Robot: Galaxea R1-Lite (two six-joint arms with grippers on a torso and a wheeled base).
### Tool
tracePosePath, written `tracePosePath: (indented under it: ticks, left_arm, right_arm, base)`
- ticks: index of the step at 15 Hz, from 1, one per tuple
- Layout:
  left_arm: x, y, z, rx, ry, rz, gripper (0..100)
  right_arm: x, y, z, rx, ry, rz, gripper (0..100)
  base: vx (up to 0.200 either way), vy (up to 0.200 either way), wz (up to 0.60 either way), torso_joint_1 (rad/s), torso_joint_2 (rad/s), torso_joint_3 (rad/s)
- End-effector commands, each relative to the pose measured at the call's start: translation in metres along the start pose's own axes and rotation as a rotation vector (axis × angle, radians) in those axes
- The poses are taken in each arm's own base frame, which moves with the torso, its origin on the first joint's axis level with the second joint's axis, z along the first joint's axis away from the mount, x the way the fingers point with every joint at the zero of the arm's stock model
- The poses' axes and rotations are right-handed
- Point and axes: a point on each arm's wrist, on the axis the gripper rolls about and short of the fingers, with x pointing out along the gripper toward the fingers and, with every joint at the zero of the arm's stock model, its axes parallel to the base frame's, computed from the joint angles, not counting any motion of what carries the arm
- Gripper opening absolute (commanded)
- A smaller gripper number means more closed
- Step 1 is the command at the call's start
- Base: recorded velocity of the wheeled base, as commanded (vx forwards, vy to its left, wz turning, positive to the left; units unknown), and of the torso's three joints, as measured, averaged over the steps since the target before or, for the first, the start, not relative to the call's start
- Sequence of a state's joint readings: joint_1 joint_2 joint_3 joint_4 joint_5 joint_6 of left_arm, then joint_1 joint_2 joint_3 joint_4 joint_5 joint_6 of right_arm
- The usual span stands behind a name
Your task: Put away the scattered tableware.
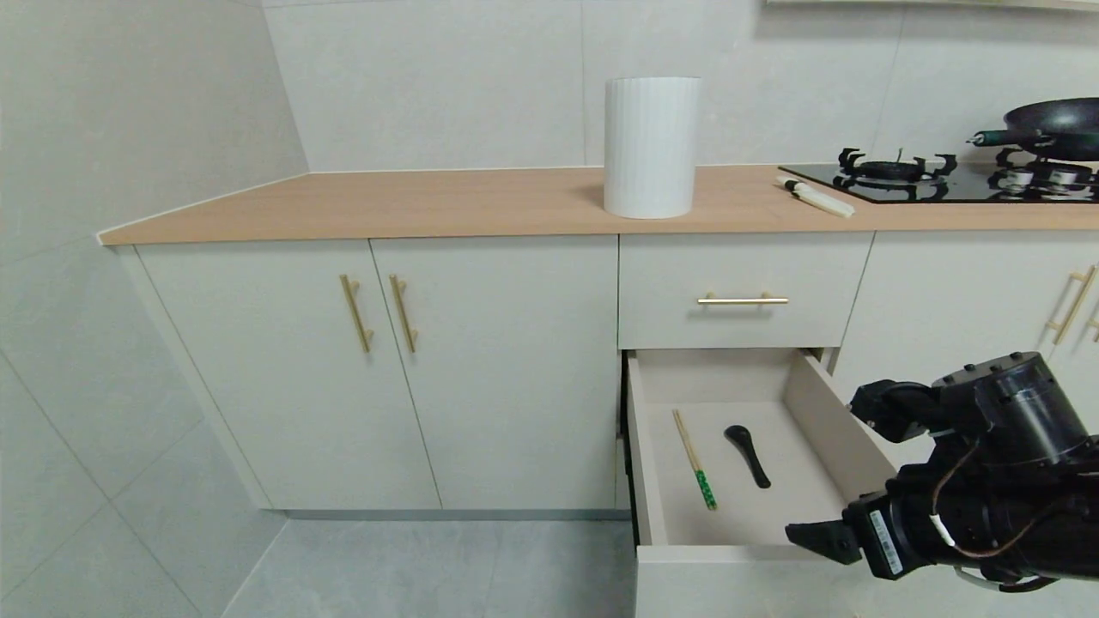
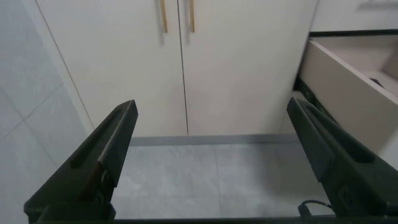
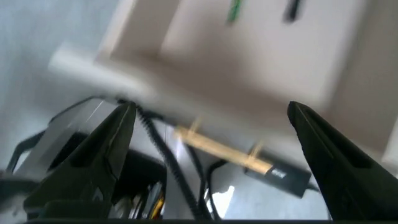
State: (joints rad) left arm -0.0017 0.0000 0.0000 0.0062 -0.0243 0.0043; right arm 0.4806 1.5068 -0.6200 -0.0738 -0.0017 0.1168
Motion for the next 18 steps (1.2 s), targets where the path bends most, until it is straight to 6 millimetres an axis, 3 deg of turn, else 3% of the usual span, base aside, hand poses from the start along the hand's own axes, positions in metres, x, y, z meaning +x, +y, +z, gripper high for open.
tracePosePath:
  ticks: [1, 5, 7, 12, 15, 18]
  left_arm:
    - [0.000, 0.000, 0.000, 0.000, 0.000, 0.000, 100]
    - [0.000, 0.000, 0.000, 0.000, 0.000, 0.000, 100]
    - [0.000, 0.000, 0.000, 0.000, 0.000, 0.000, 100]
    - [0.000, 0.000, 0.000, 0.000, 0.000, 0.000, 100]
    - [0.000, 0.000, 0.000, 0.000, 0.000, 0.000, 100]
    - [0.000, 0.000, 0.000, 0.000, 0.000, 0.000, 100]
  right_arm:
    - [0.000, 0.003, -0.002, -0.017, 0.016, 0.027, 100]
    - [0.003, 0.009, -0.025, -0.153, 0.232, 0.199, 100]
    - [0.019, 0.011, -0.027, -0.151, 0.296, 0.208, 100]
    - [0.048, 0.011, -0.011, -0.005, 0.344, 0.059, 100]
    - [0.054, 0.013, 0.006, 0.112, 0.415, -0.029, 100]
    - [0.057, 0.012, 0.009, 0.134, 0.412, -0.089, 100]
  base:
    - [0.000, 0.000, 0.00, 0.000, 0.00, 0.000]
    - [0.000, 0.000, 0.00, 0.000, 0.00, 0.000]
    - [0.000, 0.000, 0.00, 0.000, 0.00, 0.000]
    - [0.000, 0.000, 0.00, 0.000, 0.00, 0.000]
    - [0.000, 0.000, 0.00, 0.000, 0.00, 0.000]
    - [0.000, 0.000, 0.00, 0.000, 0.00, 0.000]
